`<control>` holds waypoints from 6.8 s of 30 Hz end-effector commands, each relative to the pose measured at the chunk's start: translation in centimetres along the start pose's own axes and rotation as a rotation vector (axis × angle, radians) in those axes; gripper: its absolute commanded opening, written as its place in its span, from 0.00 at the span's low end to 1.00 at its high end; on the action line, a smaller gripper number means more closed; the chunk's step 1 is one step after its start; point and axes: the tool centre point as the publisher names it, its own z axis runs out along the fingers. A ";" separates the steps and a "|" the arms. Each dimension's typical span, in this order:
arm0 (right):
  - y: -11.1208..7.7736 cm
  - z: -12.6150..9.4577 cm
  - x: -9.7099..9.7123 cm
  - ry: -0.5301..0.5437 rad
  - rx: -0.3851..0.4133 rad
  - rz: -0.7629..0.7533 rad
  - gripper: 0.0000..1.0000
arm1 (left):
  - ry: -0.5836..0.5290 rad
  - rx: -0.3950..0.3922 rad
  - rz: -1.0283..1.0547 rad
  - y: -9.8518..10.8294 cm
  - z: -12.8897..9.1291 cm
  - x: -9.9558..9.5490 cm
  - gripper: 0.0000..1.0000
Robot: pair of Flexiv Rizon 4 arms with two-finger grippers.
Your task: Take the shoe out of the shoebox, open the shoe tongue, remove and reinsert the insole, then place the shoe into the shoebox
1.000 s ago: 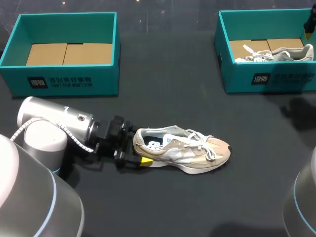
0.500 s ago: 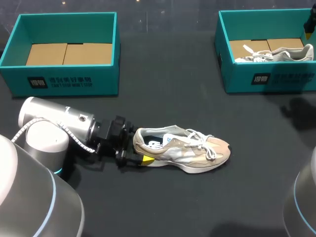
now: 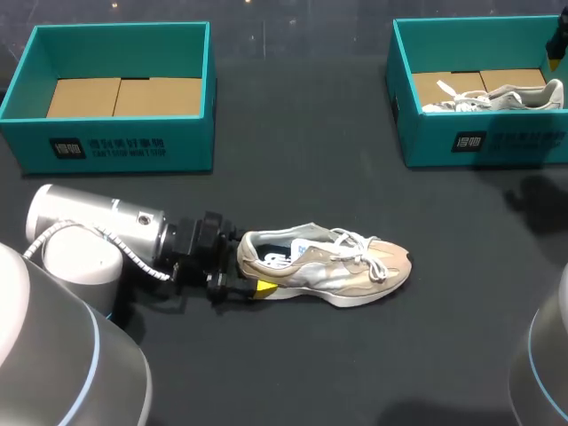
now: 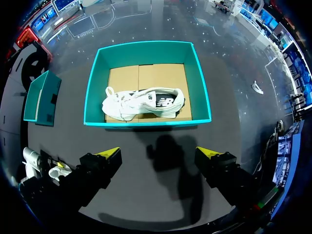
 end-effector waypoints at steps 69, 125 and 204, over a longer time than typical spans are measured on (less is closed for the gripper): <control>-21.2 -3.2 28.8 -0.111 0.027 0.154 1.00 | 0.003 -0.002 0.000 0.2 -0.1 -0.1 0.00; -27.9 3.6 43.4 -0.214 0.128 0.114 1.00 | 0.003 -0.002 0.000 0.2 -0.1 -0.1 0.00; -25.7 12.9 41.3 -0.367 0.070 0.404 1.00 | 0.003 -0.002 0.000 0.2 -0.1 -0.1 0.00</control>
